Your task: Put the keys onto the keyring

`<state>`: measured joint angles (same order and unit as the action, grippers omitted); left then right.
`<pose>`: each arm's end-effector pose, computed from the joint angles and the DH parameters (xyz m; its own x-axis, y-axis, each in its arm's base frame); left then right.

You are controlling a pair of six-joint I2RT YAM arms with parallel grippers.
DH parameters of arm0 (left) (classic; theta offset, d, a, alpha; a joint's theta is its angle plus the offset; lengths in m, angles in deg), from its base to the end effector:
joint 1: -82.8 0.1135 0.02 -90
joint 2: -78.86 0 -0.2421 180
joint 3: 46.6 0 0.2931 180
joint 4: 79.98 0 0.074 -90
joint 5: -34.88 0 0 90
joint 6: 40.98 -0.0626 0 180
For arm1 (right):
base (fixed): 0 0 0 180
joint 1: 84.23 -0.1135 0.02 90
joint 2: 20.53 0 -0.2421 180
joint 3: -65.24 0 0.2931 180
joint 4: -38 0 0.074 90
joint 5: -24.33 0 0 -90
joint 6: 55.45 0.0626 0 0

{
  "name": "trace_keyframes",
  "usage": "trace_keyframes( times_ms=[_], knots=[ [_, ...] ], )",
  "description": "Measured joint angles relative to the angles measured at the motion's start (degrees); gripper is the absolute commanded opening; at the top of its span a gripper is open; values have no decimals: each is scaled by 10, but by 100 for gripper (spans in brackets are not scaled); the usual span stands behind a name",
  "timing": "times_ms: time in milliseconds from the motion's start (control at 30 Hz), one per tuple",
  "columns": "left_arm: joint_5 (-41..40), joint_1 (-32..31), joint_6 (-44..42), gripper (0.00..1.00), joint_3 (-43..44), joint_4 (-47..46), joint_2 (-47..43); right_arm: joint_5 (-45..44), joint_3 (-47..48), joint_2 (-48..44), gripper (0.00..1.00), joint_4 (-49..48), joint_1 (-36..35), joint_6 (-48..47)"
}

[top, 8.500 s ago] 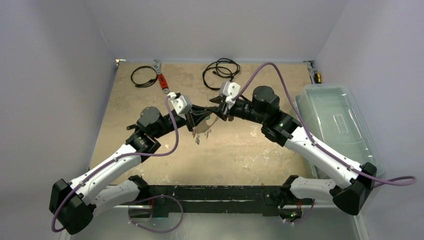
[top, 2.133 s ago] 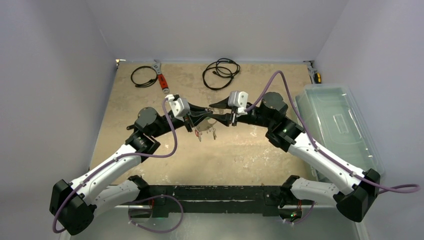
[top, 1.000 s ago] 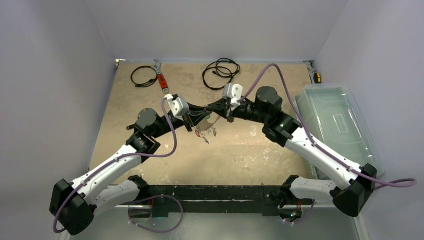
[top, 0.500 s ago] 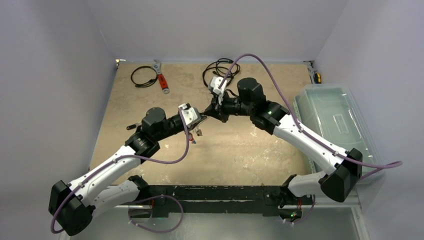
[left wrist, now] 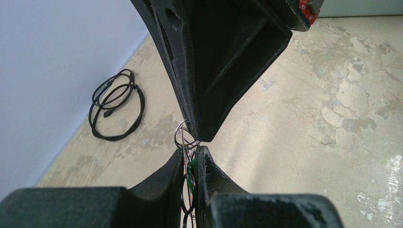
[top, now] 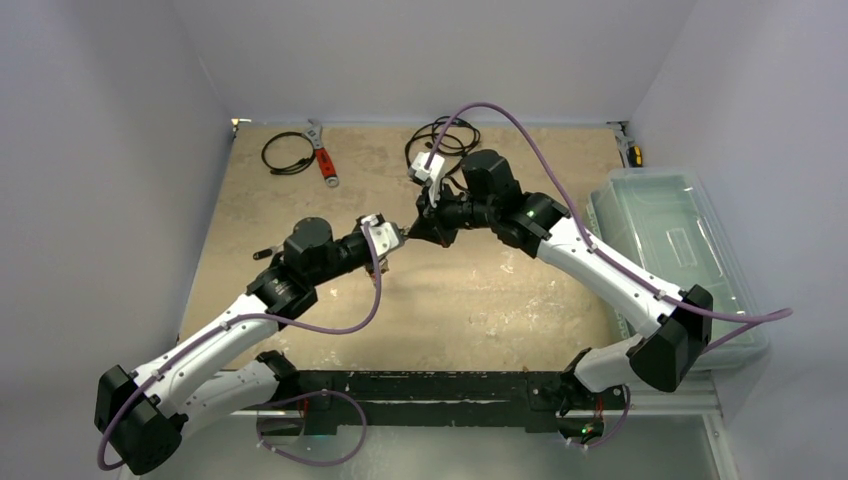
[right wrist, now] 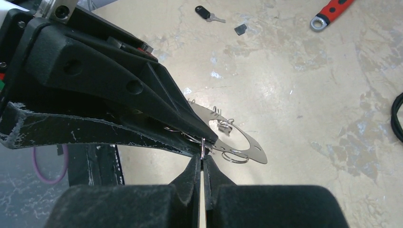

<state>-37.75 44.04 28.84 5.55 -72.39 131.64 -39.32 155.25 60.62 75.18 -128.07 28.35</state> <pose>0.2215 -0.2018 0.2839 0.1810 0.2769 -0.9437 0.8155 0.4940 0.3014 0.2598 0.2880 0.3361 -0.2427 -0.3672 -0.8979 -0.9342 0.3380 0.1143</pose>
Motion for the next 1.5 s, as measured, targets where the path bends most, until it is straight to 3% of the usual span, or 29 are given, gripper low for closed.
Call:
trace_keyframes(
  times_ms=[267,300,367,433,600,833,967,1200,1500],
  knots=[
    [13,0,-4,0,0,5,0,1,5,0,0,13,-1,7],
    [14,0,-4,0,0,2,0,1,8,1,4,16,-1,7],
    [14,0,2,0,0,-4,0,0,13,1,29,20,-1,9],
    [12,0,15,0,0,-17,0,0,15,0,41,19,-1,15],
    [11,1,70,0,0,-79,0,-15,-9,-32,49,-32,-4,40],
    [31,11,181,0,-1,-178,0,-61,-157,-214,51,-218,-3,65],
    [54,23,242,0,-7,-236,2,-53,-210,-271,51,-304,-4,38],
    [124,34,314,0,-9,-310,26,-23,-253,-270,47,-360,-4,-53],
    [189,34,333,0,-9,-330,30,8,-257,-255,40,-408,-4,-113]
  ],
)
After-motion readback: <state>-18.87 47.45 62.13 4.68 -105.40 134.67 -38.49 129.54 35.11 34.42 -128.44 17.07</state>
